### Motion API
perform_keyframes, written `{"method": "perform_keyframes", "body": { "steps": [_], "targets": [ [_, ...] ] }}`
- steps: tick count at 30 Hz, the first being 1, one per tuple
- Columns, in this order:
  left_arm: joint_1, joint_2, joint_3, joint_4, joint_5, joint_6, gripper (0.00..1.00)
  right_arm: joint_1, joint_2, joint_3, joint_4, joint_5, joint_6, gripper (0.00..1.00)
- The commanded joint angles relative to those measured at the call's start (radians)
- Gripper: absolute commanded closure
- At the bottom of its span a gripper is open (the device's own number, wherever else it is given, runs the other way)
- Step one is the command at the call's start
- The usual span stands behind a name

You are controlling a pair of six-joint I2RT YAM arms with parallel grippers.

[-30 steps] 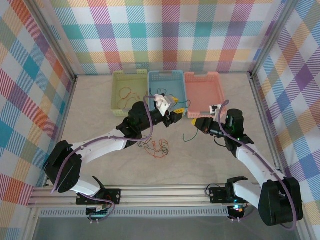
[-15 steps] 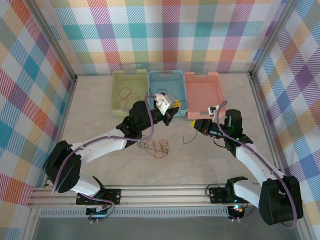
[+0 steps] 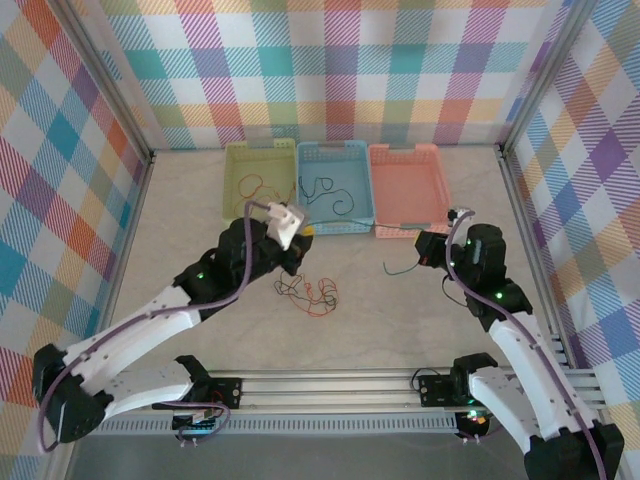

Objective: Untangle the cables

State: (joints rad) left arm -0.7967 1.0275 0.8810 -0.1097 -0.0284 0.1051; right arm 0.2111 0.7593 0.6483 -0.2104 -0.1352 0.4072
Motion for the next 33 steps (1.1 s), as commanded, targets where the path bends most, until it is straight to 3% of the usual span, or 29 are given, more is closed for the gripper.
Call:
{"method": "perform_keyframes", "body": {
  "steps": [1,5,11,13,16,18,19,21,25,29,31,33],
  "targets": [
    [-0.007,-0.021,-0.028,-0.253,-0.047,-0.084,1.0,-0.006,-0.027,0.012,-0.068,0.235,-0.081,1.0],
    [-0.006,0.0,0.007,-0.381,-0.027,-0.152,1.0,-0.006,-0.042,0.023,-0.072,0.301,-0.087,1.0],
    [-0.006,-0.006,-0.047,-0.406,-0.047,-0.187,1.0,-0.007,-0.044,0.02,-0.028,0.337,-0.087,1.0],
    [-0.006,-0.006,-0.052,-0.412,-0.048,-0.195,1.0,-0.007,-0.031,0.025,-0.014,0.298,-0.083,1.0],
    [-0.007,-0.006,-0.036,-0.412,-0.026,-0.199,0.99,-0.007,-0.012,0.026,0.035,0.143,-0.088,1.0],
    [-0.006,-0.006,0.002,-0.43,-0.017,-0.213,0.47,-0.006,0.005,0.031,0.052,0.046,-0.093,1.0],
    [-0.006,-0.008,0.025,-0.444,-0.025,-0.225,0.37,-0.007,0.012,0.035,0.057,0.0,-0.101,1.0],
    [-0.006,-0.015,0.076,-0.472,-0.05,-0.237,0.25,-0.007,0.023,0.036,0.066,-0.056,-0.118,1.0],
    [-0.004,-0.024,0.194,-0.569,-0.108,-0.278,0.16,-0.007,0.072,0.061,0.022,-0.082,-0.08,1.0],
    [-0.007,-0.035,0.211,-0.518,0.012,-0.288,0.17,-0.007,0.103,0.059,0.056,-0.185,-0.037,1.0],
    [-0.006,-0.029,0.217,-0.473,0.103,-0.267,0.17,-0.006,0.107,0.052,0.089,-0.264,-0.074,1.0],
    [-0.006,0.002,0.265,-0.473,0.114,-0.211,0.17,-0.007,0.105,0.042,0.109,-0.316,-0.127,1.0]
  ]
}}
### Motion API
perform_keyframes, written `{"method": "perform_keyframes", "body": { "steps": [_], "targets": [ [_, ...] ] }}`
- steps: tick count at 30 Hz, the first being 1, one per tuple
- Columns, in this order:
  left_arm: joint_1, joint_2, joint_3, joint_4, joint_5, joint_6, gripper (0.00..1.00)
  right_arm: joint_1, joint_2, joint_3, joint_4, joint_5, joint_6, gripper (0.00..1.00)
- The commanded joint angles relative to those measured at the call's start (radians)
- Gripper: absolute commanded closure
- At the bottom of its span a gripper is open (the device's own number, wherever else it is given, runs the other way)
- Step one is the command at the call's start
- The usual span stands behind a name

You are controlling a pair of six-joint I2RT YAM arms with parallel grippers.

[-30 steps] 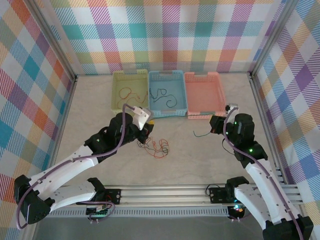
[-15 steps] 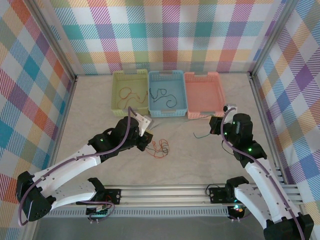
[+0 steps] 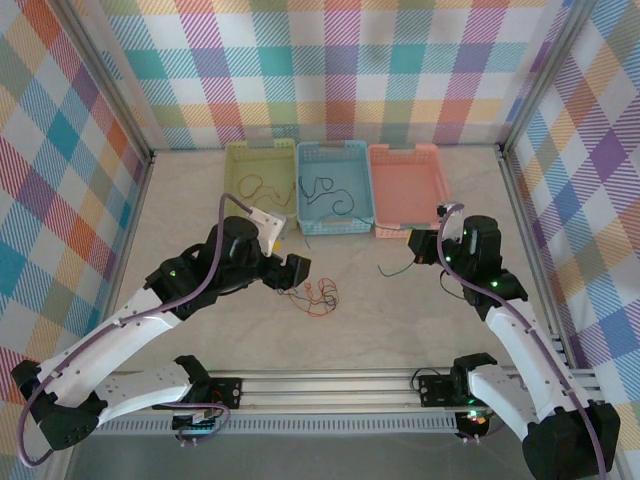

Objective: Untangle the cables

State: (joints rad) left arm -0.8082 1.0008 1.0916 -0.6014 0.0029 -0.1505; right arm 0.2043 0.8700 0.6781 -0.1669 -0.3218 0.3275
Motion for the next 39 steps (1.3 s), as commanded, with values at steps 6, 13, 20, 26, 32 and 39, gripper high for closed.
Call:
{"method": "perform_keyframes", "body": {
  "steps": [6,13,20,26,32,39],
  "targets": [
    [0.027,0.296,0.362,-0.172,0.022,0.212,0.04,0.002,0.036,-0.02,0.145,-0.243,-0.18,1.0],
    [0.036,0.449,0.505,-0.16,0.212,0.269,0.03,0.021,0.103,-0.089,0.348,-0.393,-0.285,1.0],
    [0.06,0.595,0.508,-0.143,0.32,0.212,0.06,0.074,0.123,-0.109,0.424,-0.472,-0.383,1.0],
    [0.063,0.627,0.445,-0.12,0.409,0.196,0.12,0.093,0.102,-0.116,0.434,-0.458,-0.404,1.0],
    [0.068,0.603,0.36,-0.051,0.516,0.165,0.25,0.098,0.107,-0.116,0.43,-0.453,-0.408,1.0],
    [0.08,0.598,0.343,-0.002,0.571,0.144,0.69,0.112,0.096,-0.121,0.427,-0.435,-0.411,1.0]
  ]
}}
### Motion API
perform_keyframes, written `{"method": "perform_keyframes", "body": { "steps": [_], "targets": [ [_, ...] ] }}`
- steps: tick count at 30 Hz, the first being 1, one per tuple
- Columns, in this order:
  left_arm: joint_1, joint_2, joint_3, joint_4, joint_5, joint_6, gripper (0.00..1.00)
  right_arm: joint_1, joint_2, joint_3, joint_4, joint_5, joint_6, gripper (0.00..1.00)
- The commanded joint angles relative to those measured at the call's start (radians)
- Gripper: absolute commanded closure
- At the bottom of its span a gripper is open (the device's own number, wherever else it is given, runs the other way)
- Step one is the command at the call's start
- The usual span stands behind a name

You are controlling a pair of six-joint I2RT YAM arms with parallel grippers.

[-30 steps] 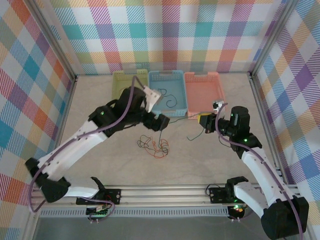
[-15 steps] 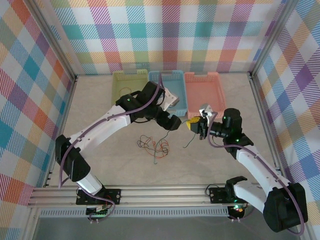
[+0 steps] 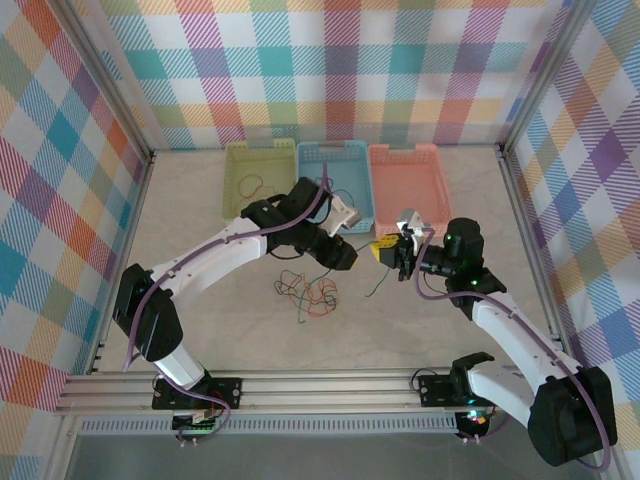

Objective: Untangle the cables

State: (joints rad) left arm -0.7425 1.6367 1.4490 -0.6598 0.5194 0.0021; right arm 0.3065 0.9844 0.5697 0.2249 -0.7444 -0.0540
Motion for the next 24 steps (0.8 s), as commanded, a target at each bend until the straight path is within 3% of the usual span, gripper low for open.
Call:
{"method": "perform_keyframes", "body": {
  "steps": [1,3,4,5,7,9,11,18,24],
  "targets": [
    [0.015,-0.042,-0.012,0.068,0.051,-0.009,0.81,0.011,-0.018,-0.013,0.036,-0.011,-0.029,1.0],
    [0.017,-0.055,-0.005,0.077,0.025,-0.011,0.98,0.014,-0.014,-0.012,0.035,-0.01,-0.025,1.0],
    [0.017,-0.062,-0.006,0.084,0.005,-0.014,1.0,0.015,-0.014,-0.011,0.033,-0.005,-0.017,0.99],
    [0.017,-0.071,-0.01,0.092,-0.019,-0.019,1.0,0.017,-0.012,-0.008,0.028,0.007,-0.005,0.89],
    [0.019,-0.095,-0.029,0.115,-0.075,-0.034,1.0,0.017,-0.016,-0.002,0.023,0.054,0.039,0.55],
    [0.025,-0.131,-0.061,0.158,-0.123,-0.065,1.0,0.017,-0.027,-0.017,0.057,0.102,0.094,0.38],
    [0.033,-0.173,-0.109,0.229,-0.144,-0.104,1.0,0.019,-0.038,-0.058,0.139,0.133,0.161,0.29],
    [0.033,-0.274,-0.18,0.363,-0.146,-0.21,1.0,0.059,-0.019,-0.101,0.221,0.21,0.373,0.26],
    [0.032,-0.309,-0.232,0.452,-0.157,-0.229,1.0,0.14,0.089,-0.039,0.227,0.254,0.513,0.29]
  ]
}}
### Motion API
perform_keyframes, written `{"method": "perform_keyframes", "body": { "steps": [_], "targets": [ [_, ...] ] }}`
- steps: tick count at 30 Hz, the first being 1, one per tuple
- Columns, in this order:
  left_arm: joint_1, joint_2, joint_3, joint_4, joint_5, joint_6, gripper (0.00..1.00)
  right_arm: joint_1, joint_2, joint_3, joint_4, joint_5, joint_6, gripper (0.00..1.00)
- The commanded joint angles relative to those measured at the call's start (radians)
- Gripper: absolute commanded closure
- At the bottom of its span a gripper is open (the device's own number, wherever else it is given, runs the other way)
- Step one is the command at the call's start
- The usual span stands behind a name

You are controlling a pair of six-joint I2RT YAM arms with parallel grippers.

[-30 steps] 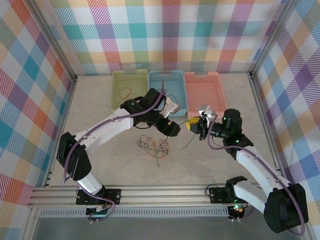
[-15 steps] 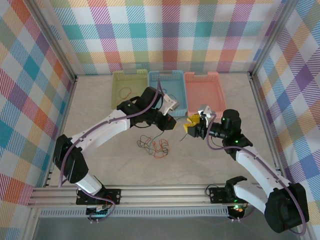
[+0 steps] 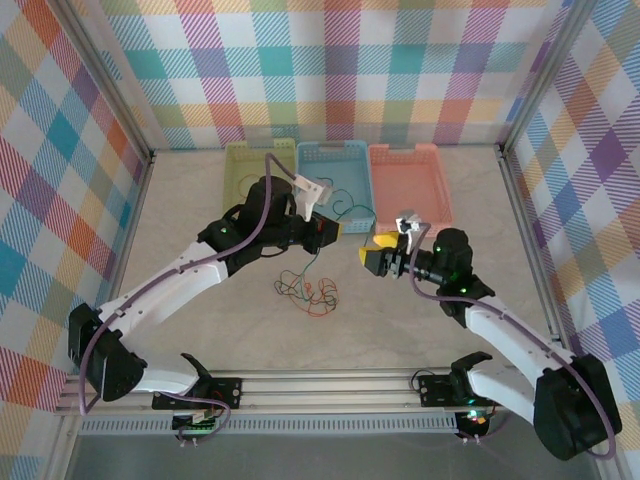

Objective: Untangle the cables

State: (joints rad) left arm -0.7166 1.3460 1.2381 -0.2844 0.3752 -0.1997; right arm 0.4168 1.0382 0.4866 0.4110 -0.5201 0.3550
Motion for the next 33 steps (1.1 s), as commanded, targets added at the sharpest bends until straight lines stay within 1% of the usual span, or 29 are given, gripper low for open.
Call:
{"method": "perform_keyframes", "body": {
  "steps": [1,2,4,8,14,16,18,23,25,26,28,29,30,31,32,33],
  "targets": [
    [0.006,-0.022,-0.031,0.09,-0.01,-0.027,1.0,0.042,0.048,0.06,0.021,0.052,0.116,0.3],
    [0.006,-0.028,-0.042,0.109,-0.007,-0.028,1.0,0.055,0.061,0.073,0.005,0.074,0.128,0.31],
    [0.005,-0.037,-0.055,0.133,-0.006,-0.029,1.0,0.074,0.085,0.086,0.008,0.081,0.13,0.32],
    [0.006,-0.052,-0.064,0.14,-0.01,-0.024,1.0,0.084,0.114,0.1,-0.004,0.086,0.135,0.44],
    [0.005,-0.09,-0.082,0.145,-0.045,-0.023,1.0,0.083,0.108,0.074,0.0,0.106,0.102,0.82],
    [0.005,-0.118,-0.088,0.14,-0.07,-0.041,1.0,0.083,0.096,0.065,-0.013,0.113,0.061,0.92],
    [0.005,-0.148,-0.095,0.132,-0.085,-0.057,1.0,0.083,0.068,0.056,-0.048,0.154,0.003,1.0],
    [0.007,-0.214,-0.084,0.031,-0.098,-0.064,1.0,0.083,-0.037,0.038,-0.124,0.273,-0.195,1.0],
    [0.006,-0.242,-0.093,0.015,-0.094,-0.064,1.0,0.083,-0.071,0.033,-0.134,0.312,-0.244,1.0],
    [0.006,-0.257,-0.1,-0.017,-0.091,-0.062,1.0,0.083,-0.086,0.031,-0.139,0.334,-0.262,1.0],
    [0.006,-0.279,-0.118,-0.021,-0.096,-0.059,1.0,0.082,-0.106,0.032,-0.144,0.37,-0.256,1.0],
    [0.005,-0.286,-0.127,-0.017,-0.102,-0.06,1.0,0.082,-0.112,0.032,-0.139,0.352,-0.246,1.0],
    [0.005,-0.288,-0.133,-0.014,-0.106,-0.058,1.0,0.082,-0.115,0.032,-0.127,0.317,-0.236,0.91],
    [0.005,-0.289,-0.139,-0.012,-0.11,-0.057,1.0,0.082,-0.117,0.036,-0.121,0.271,-0.211,0.73],
    [0.005,-0.288,-0.144,-0.007,-0.11,-0.057,1.0,0.082,-0.117,0.041,-0.119,0.241,-0.175,0.61],
    [0.005,-0.288,-0.152,-0.001,-0.109,-0.055,1.0,0.082,-0.121,0.049,-0.123,0.213,-0.122,0.54]
  ]
}}
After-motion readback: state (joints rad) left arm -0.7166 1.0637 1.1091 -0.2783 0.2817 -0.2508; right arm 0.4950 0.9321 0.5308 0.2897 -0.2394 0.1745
